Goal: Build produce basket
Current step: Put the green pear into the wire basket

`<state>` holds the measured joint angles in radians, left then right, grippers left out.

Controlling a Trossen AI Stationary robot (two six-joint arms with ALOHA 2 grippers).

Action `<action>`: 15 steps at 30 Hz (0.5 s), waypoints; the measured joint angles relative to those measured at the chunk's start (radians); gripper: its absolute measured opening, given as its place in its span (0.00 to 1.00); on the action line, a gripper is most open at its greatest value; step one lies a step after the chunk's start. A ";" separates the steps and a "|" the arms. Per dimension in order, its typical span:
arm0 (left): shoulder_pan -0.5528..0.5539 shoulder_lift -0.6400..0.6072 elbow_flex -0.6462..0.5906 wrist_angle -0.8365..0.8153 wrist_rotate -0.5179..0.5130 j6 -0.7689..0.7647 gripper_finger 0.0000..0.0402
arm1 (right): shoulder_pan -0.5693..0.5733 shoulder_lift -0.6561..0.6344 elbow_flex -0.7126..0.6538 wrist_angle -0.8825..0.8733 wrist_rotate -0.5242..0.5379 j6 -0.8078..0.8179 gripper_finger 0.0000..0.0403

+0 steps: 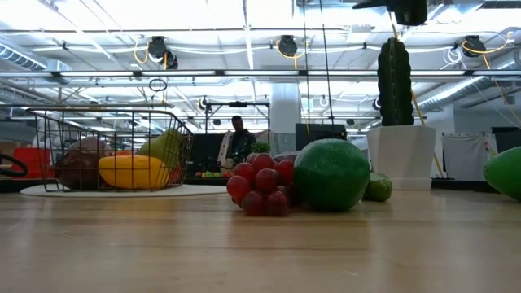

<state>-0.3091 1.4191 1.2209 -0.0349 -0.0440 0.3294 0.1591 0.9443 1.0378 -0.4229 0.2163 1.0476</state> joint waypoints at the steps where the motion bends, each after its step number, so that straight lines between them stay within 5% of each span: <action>1: 0.000 0.000 0.000 0.000 0.000 -0.030 0.04 | 0.000 0.000 0.000 0.000 0.007 -0.007 0.70; 8: 0.003 -0.017 0.000 0.012 -0.058 -0.360 0.03 | 0.000 -0.003 0.000 0.000 0.022 -0.066 0.70; 15: 0.033 -0.113 0.000 -0.091 -0.193 -0.392 0.02 | 0.000 -0.014 0.000 0.000 0.018 -0.110 0.70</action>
<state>-0.2759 1.3066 1.2209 -0.1256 -0.2371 -0.0626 0.1589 0.9301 1.0378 -0.4225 0.2344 0.9378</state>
